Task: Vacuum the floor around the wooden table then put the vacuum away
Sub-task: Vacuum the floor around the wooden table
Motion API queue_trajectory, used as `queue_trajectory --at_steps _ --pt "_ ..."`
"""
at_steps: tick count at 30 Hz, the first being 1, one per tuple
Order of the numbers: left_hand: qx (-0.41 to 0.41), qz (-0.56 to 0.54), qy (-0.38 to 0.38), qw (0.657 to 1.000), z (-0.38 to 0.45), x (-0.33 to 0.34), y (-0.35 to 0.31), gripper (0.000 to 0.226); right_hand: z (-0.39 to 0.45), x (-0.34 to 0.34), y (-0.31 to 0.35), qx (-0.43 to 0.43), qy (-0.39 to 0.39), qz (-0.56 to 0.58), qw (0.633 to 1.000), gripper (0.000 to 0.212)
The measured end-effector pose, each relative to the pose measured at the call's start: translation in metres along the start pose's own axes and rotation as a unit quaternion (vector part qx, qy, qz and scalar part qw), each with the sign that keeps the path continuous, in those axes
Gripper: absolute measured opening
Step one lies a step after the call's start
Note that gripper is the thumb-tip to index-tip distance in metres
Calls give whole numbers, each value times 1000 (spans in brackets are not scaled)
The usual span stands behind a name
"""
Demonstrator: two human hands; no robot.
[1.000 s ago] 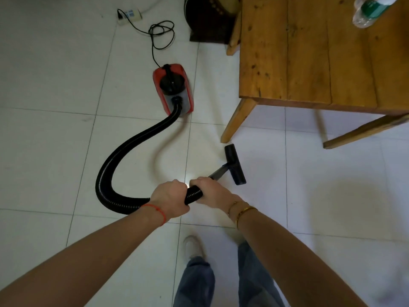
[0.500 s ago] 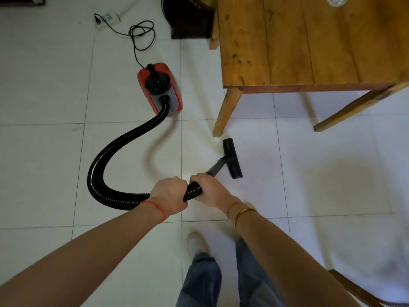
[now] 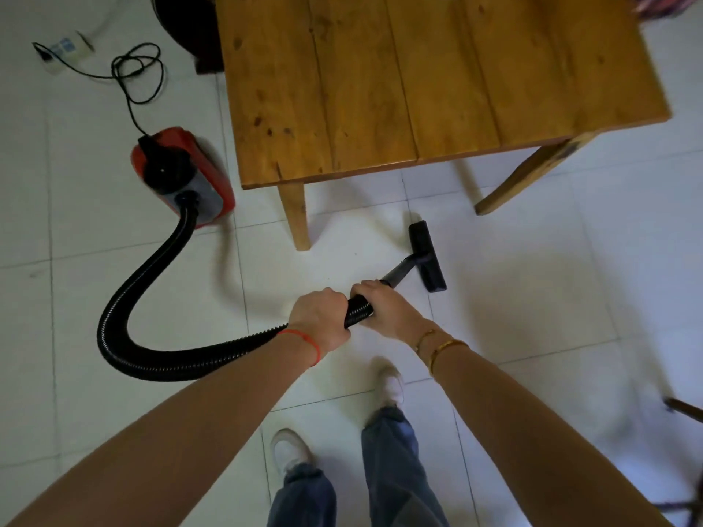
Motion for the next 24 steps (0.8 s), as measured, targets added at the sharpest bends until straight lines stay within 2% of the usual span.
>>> queue_trajectory --at_steps 7,11,17,24 --pt "20 -12 -12 1000 77 -45 -80 23 2 -83 -88 45 7 -21 999 18" --pt "23 -32 -1 999 102 -59 -104 24 4 -111 -113 46 33 -33 998 21" --pt "18 -29 -4 999 101 -61 -92 23 9 -111 -102 47 31 -37 998 20" --pt "17 -30 5 999 71 -49 -47 21 17 -78 -55 39 33 -35 998 20"
Point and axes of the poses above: each hand's wrist, its own z-axis towards the middle knuckle, its own x-axis out of the palm, y = z × x, the point moved 7 cm from there along z, towards the middle knuckle, and after that the axes turned 4 degrees about z, right-handed, at the moved point
